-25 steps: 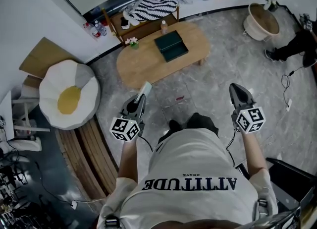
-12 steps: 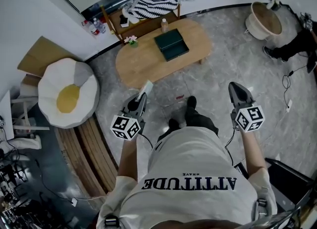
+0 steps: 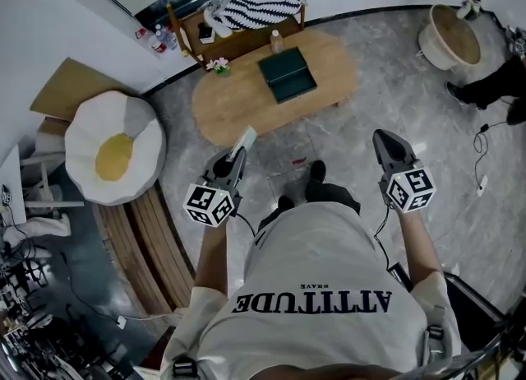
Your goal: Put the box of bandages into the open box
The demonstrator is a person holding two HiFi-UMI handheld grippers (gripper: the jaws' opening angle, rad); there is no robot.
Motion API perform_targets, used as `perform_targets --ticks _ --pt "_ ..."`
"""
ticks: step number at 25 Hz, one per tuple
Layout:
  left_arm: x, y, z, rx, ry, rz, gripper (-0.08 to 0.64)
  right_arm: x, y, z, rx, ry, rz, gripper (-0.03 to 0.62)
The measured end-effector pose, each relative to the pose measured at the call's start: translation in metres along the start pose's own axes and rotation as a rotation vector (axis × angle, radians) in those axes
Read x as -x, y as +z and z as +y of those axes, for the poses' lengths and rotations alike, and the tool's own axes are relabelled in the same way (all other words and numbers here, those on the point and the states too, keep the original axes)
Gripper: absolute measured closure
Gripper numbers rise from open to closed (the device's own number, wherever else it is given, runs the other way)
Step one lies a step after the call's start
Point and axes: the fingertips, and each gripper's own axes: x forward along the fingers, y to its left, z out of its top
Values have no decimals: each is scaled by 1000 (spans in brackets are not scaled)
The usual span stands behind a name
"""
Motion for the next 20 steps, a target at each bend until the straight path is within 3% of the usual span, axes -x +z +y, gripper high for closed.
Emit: perform_targets --ticks 13,20 --pt "-78 15 -10 32 78 13 526 -56 19 -81 14 114 34 569" --pt "-117 15 -17 54 95 19 526 -73 21 -121 19 134 49 569"
